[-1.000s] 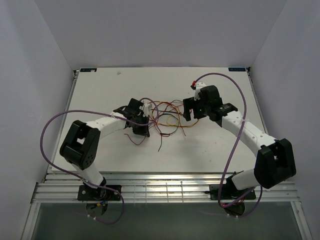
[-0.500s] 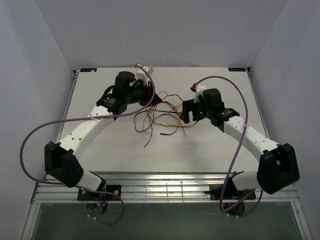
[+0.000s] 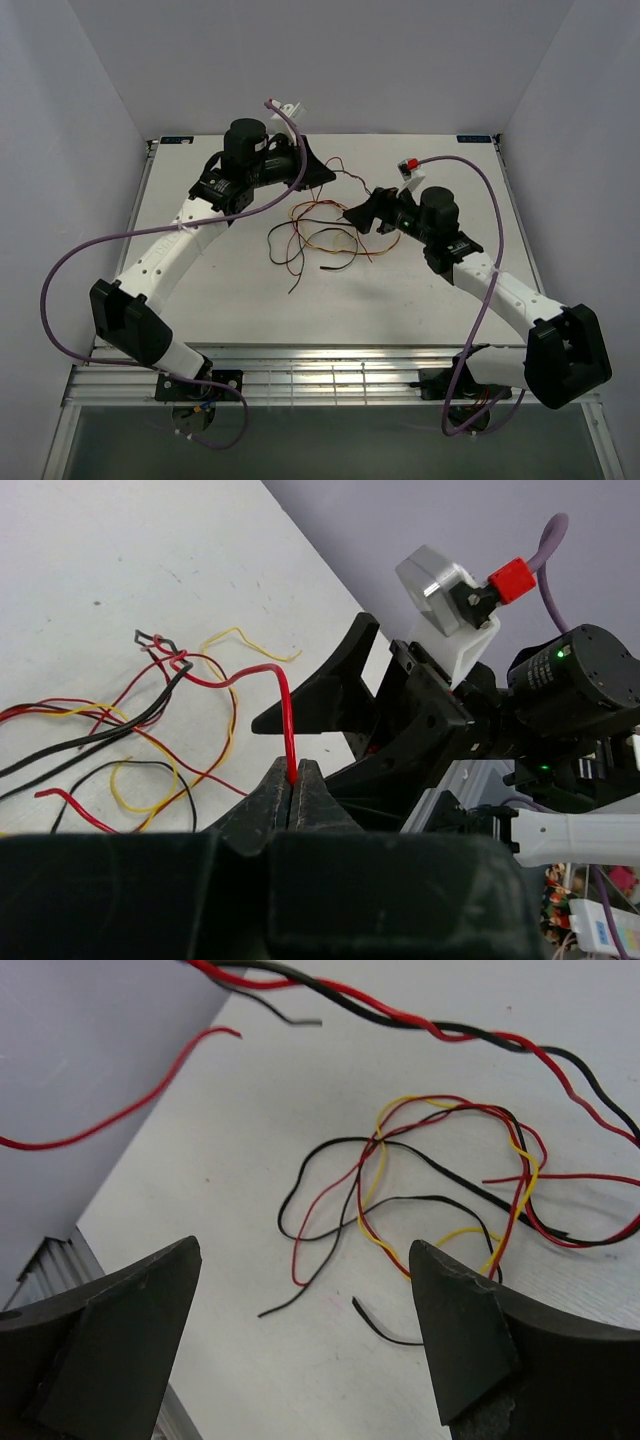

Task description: Untangle the cables

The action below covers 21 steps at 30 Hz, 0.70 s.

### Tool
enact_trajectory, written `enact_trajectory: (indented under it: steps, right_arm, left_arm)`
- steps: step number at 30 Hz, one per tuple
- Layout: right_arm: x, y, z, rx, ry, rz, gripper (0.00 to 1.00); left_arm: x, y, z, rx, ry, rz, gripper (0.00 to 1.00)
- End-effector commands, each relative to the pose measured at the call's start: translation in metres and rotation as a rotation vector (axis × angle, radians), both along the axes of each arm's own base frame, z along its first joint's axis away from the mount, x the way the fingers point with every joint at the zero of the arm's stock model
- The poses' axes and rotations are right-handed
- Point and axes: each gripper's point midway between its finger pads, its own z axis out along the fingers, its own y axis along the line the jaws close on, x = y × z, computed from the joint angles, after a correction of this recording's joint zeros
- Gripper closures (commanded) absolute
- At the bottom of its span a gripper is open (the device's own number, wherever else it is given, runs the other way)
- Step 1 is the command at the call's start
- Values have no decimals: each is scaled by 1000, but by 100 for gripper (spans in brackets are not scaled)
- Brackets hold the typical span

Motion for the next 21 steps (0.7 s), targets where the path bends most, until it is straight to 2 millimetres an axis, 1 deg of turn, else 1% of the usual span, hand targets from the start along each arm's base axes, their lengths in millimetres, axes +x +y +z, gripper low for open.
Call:
enact_trajectory:
  steps: [1, 3, 4, 5, 7, 8, 9, 11, 13, 15, 20, 21]
  right_arm:
    - [2, 4, 57, 240, -72, -55, 10]
    - [5, 2, 58, 315, -15, -120, 10]
    - [6, 1, 64, 353, -23, -132, 10]
    - [6, -1, 57, 372, 0, -148, 10]
    - [6, 0, 58, 444, 44, -173, 10]
    - [8, -3, 52, 461, 62, -206, 10]
    - [7, -2, 53, 492, 74, -211, 10]
    - [8, -1, 58, 525, 68, -219, 10]
    - [11, 1, 56, 536, 86, -249, 10]
    - [9, 4, 62, 573, 69, -241, 10]
    - [16, 5, 71, 624, 63, -275, 10]
    - [18, 6, 70, 638, 70, -289, 10]
  left_arm:
    - [-11, -10, 14, -61, 33, -59, 100]
    - [-16, -13, 10, -79, 78, -86, 100]
    - [-17, -15, 8, -83, 95, -92, 100]
    - [-17, -16, 4, -84, 117, -97, 100]
    - [-21, -19, 1, -96, 157, -112, 100]
    - [-22, -21, -3, -97, 175, -123, 100]
    - [-25, -23, -4, -107, 203, -135, 100]
    - [-29, -25, -5, -113, 230, -148, 100]
    - [-32, -27, -6, -123, 268, -160, 100]
    - [-36, -29, -7, -126, 290, -171, 100]
    - [-41, -30, -10, -127, 333, -170, 100]
    - [-42, -31, -11, -127, 337, -172, 100]
